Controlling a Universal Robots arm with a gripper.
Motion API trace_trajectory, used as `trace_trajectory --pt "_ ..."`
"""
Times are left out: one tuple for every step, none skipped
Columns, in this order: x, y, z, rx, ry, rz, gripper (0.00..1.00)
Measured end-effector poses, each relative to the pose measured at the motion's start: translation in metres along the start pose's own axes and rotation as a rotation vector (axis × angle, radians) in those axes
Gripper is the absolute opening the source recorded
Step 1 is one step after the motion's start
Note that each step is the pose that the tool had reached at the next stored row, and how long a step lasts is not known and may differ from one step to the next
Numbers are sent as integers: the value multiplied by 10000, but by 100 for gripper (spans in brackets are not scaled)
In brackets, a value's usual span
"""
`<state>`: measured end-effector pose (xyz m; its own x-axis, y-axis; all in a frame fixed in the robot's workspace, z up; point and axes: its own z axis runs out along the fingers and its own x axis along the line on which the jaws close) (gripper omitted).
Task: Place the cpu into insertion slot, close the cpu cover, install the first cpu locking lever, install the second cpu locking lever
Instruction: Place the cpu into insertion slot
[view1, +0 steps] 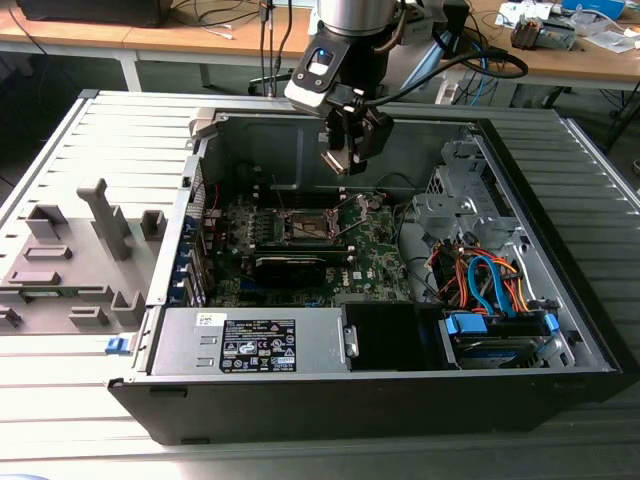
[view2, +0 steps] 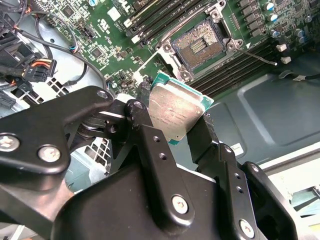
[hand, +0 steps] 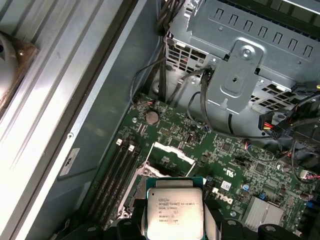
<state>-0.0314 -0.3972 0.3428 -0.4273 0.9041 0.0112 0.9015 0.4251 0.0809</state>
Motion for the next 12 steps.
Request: trace_trajectory --pt "0 0 0 -1 -3 31 55" --pt "0 0 0 -1 -5 61 55" --pt "0 0 0 -1 -7 88 55" --pt "0 0 0 -1 -9 111 55" --pt "0 0 0 -2 -11 139 55" --pt "0 0 0 -1 -13 154 55" --pt "0 0 0 -2 -14 178 55" --pt "0 0 0 -2 -16 196 55" --pt "0 0 0 -2 -17 213 55" --pt "0 0 0 -3 -20 245 55" --pt "0 0 0 -3 -23 281 55" --pt "0 0 0 -3 -25 300 55"
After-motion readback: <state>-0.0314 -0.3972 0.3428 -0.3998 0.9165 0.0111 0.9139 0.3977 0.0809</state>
